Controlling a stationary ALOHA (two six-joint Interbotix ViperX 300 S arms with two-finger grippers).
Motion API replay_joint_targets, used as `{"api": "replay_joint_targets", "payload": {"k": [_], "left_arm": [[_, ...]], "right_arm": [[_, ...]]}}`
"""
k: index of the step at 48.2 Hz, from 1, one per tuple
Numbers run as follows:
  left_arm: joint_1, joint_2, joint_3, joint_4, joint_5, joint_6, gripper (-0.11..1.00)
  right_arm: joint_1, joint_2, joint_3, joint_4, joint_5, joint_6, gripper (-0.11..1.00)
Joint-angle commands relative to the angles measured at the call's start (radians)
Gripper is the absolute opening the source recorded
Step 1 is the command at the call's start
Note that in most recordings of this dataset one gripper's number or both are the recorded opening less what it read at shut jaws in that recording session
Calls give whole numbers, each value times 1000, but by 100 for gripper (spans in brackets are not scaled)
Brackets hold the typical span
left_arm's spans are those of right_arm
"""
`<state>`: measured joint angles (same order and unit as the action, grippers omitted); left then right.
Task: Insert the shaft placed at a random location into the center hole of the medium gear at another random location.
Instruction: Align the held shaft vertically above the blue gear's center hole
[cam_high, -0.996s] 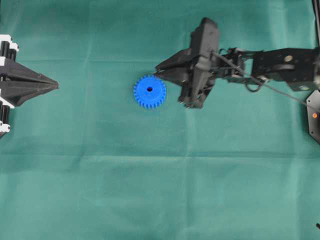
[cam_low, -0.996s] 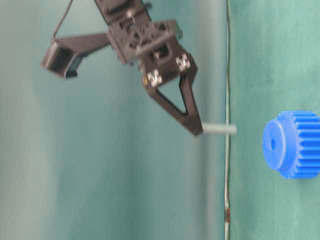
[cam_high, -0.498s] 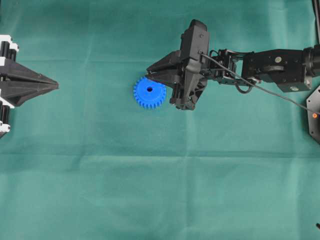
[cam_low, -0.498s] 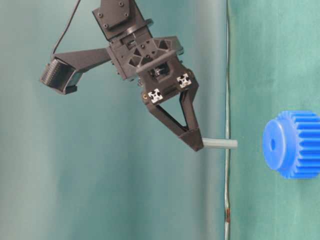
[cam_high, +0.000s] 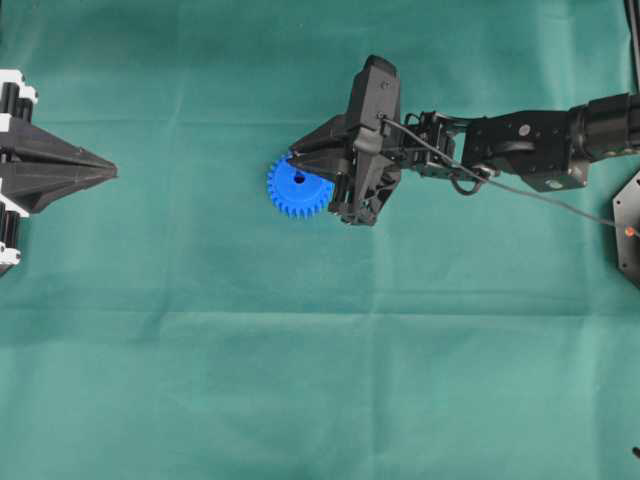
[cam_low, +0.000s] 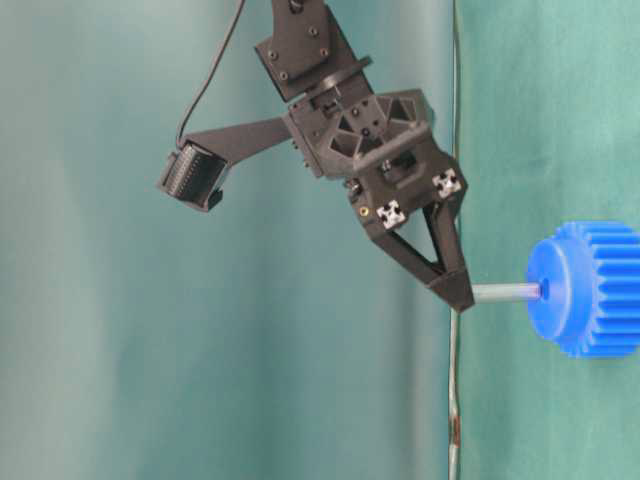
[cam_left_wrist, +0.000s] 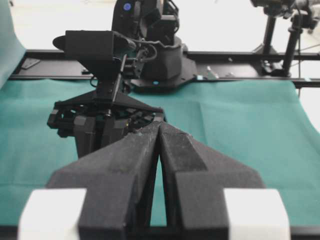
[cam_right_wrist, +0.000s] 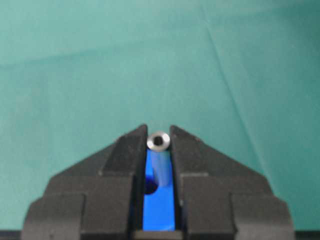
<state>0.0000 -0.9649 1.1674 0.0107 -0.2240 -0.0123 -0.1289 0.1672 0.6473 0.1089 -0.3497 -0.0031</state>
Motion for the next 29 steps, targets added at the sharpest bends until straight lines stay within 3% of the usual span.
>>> {"api": "replay_joint_targets", "payload": {"k": [1, 29], "left_arm": [[0, 9, -18, 2, -6, 0, 0], [2, 9, -18, 3, -6, 0, 0]], "right_arm": [[0, -9, -17, 6, -9, 3, 14], [31, -44, -31, 6, -8, 3, 14]]}}
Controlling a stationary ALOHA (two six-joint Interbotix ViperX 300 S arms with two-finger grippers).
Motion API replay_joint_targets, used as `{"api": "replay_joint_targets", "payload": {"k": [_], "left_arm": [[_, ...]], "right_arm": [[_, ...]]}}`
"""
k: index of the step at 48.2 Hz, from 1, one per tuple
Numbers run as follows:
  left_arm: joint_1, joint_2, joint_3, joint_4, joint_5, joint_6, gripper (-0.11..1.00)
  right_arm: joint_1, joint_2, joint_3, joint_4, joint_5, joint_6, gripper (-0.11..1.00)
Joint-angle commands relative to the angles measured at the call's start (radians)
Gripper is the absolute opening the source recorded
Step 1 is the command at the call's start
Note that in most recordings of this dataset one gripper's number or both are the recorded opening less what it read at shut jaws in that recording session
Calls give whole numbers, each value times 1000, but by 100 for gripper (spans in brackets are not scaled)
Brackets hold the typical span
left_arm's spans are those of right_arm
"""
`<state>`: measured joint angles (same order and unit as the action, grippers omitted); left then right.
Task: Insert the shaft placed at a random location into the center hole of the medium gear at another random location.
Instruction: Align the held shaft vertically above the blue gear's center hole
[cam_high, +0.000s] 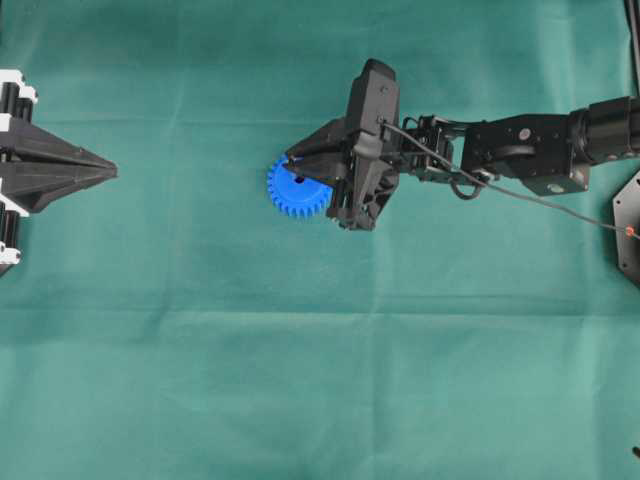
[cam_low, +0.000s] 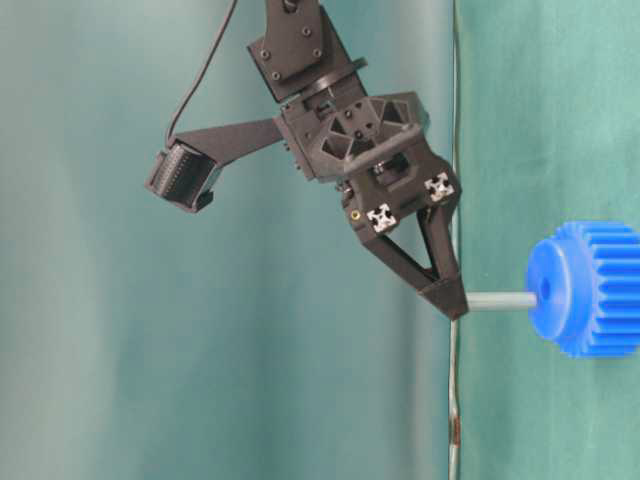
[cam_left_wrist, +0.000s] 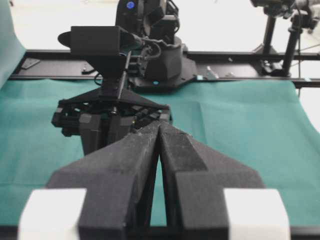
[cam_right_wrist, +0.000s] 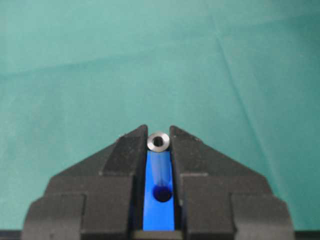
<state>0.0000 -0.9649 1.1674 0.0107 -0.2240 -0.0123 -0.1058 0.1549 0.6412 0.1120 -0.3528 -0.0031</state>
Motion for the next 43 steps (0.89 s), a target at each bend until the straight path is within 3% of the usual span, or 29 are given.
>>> {"api": "replay_joint_targets", "payload": {"k": [1, 28, 43], "left_arm": [[2, 9, -18, 3, -6, 0, 0], [0, 9, -18, 3, -6, 0, 0], [0, 9, -18, 3, -6, 0, 0]], "right_arm": [[11, -32, -25, 3, -6, 3, 14], [11, 9, -25, 3, -15, 2, 14], [3, -87, -17, -2, 23, -9, 14]]}}
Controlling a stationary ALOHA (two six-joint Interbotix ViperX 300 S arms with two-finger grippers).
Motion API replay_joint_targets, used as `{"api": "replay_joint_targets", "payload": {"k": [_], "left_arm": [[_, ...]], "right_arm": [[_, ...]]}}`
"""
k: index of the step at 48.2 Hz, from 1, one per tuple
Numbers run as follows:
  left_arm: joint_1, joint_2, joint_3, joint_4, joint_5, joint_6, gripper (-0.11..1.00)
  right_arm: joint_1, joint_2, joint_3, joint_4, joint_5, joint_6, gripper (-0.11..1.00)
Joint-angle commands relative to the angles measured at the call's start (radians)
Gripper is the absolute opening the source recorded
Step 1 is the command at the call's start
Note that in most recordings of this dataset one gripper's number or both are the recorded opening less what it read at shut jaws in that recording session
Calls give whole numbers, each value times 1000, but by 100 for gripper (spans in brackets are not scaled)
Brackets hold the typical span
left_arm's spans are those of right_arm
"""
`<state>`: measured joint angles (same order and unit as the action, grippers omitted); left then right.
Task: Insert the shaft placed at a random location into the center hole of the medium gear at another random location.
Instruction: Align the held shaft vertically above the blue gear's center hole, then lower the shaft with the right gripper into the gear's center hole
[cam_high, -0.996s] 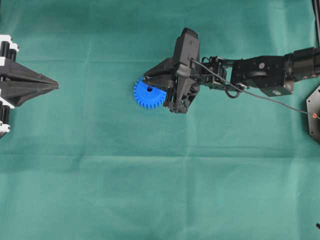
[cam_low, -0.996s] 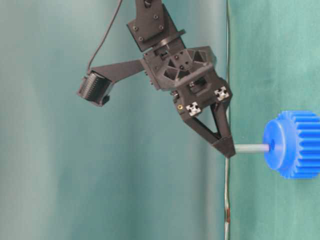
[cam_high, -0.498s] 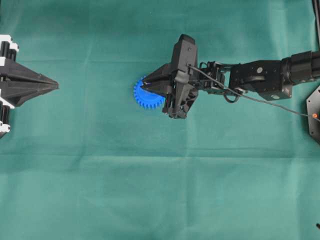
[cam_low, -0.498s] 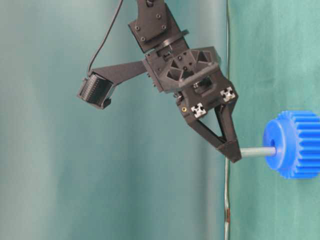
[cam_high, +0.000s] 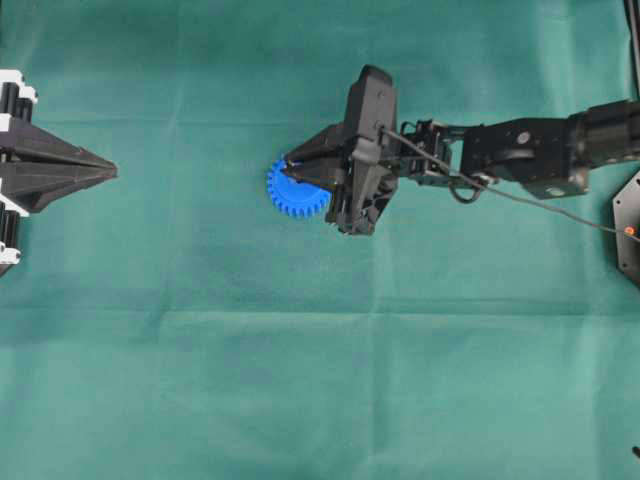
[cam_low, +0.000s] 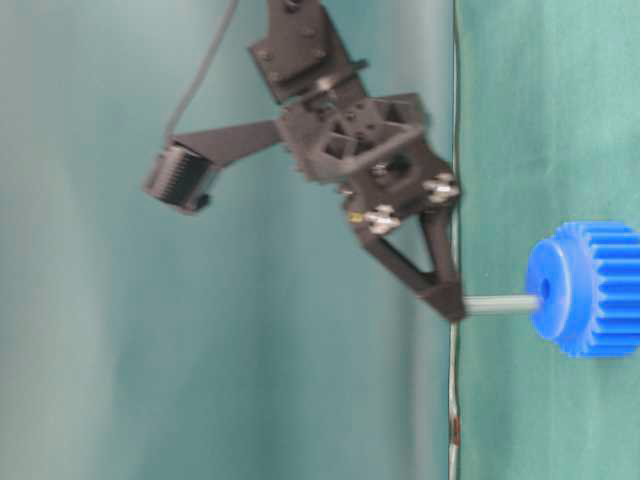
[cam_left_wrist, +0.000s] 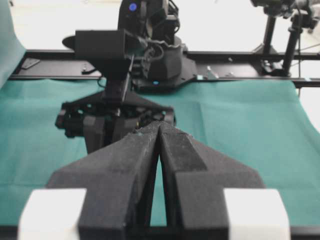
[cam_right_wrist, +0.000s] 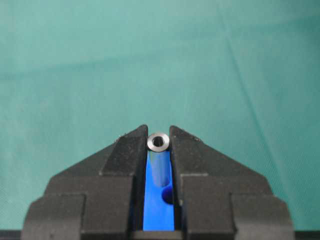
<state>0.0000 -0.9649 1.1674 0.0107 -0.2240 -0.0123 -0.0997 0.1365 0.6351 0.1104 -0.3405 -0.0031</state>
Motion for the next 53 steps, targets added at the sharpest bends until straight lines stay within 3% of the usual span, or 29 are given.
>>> {"api": "replay_joint_targets", "payload": {"k": [1, 17, 36, 53], "left_arm": [[2, 9, -18, 3, -6, 0, 0], [2, 9, -18, 3, -6, 0, 0], [2, 9, -17, 3, -6, 0, 0], [2, 9, -17, 3, -5, 0, 0]], "right_arm": [[-3, -78, -9, 0, 15, -11, 14], [-3, -94, 9, 2, 25, -14, 14], [-3, 49, -8, 14, -48, -5, 14], [-5, 29, 2, 21, -43, -9, 14]]}}
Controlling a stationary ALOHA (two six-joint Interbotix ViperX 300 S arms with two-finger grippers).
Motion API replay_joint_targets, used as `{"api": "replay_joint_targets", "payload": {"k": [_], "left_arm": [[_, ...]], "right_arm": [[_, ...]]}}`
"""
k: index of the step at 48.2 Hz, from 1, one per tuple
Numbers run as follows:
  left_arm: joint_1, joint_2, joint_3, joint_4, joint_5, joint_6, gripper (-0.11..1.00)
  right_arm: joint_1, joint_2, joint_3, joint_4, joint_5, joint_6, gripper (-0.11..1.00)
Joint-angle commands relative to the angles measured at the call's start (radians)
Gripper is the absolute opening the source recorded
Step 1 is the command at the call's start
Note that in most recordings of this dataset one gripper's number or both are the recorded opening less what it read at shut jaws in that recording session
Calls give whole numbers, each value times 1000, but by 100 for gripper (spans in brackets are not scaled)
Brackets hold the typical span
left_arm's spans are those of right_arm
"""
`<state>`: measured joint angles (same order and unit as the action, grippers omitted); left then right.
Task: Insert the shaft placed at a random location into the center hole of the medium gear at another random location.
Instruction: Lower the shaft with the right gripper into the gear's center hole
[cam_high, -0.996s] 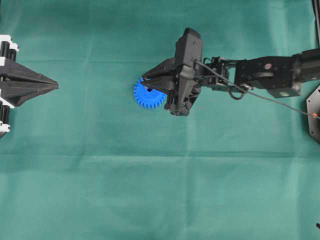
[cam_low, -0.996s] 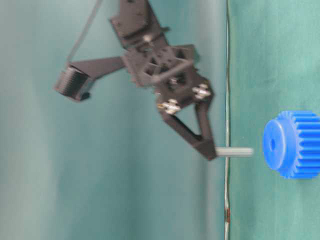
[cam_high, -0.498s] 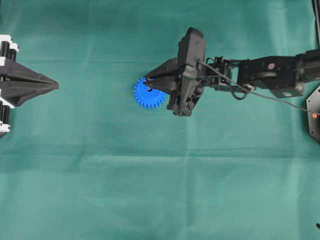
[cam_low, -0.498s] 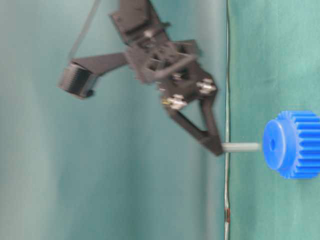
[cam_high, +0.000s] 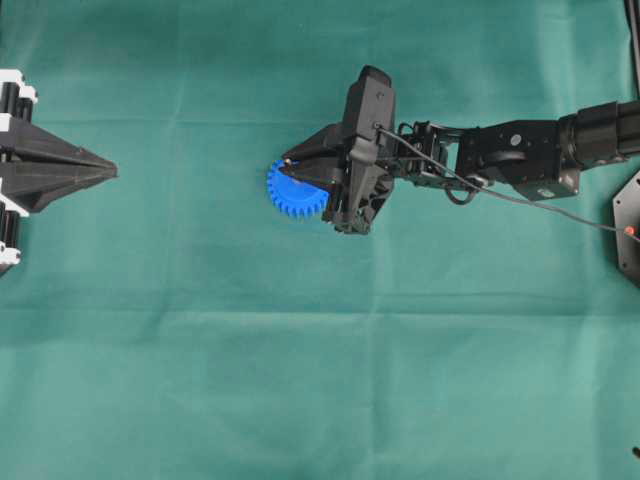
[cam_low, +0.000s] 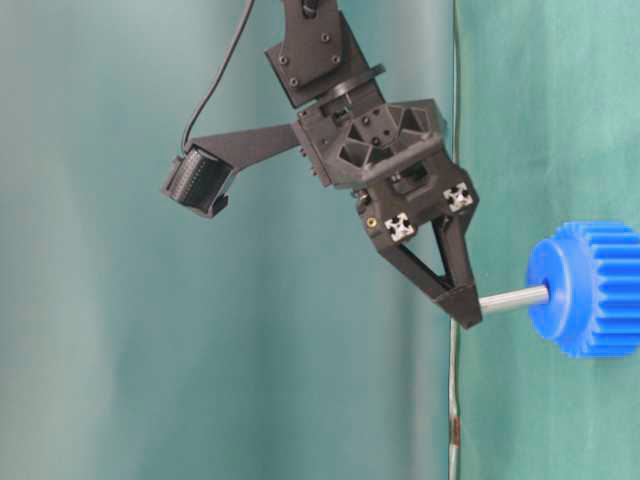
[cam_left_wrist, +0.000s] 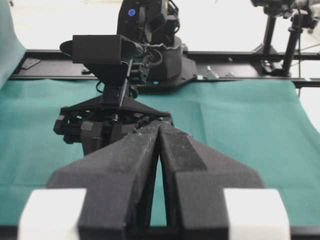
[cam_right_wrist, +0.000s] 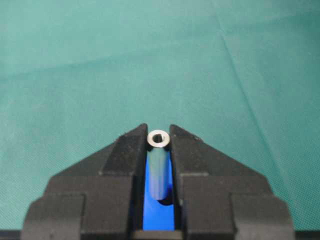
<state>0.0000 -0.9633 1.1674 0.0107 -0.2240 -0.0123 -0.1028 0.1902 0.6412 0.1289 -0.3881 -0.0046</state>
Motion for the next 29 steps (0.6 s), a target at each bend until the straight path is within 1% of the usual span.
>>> {"api": "replay_joint_targets", "payload": {"k": [1, 13, 29], "left_arm": [[2, 8, -17, 3, -6, 0, 0], [2, 8, -17, 3, -6, 0, 0], [2, 9, -17, 3, -6, 0, 0]], "right_arm": [[-2, -29, -3, 3, 5, -8, 14], [-6, -92, 21, 0, -9, -14, 14], [-6, -67, 23, 2, -54, -14, 14]]}}
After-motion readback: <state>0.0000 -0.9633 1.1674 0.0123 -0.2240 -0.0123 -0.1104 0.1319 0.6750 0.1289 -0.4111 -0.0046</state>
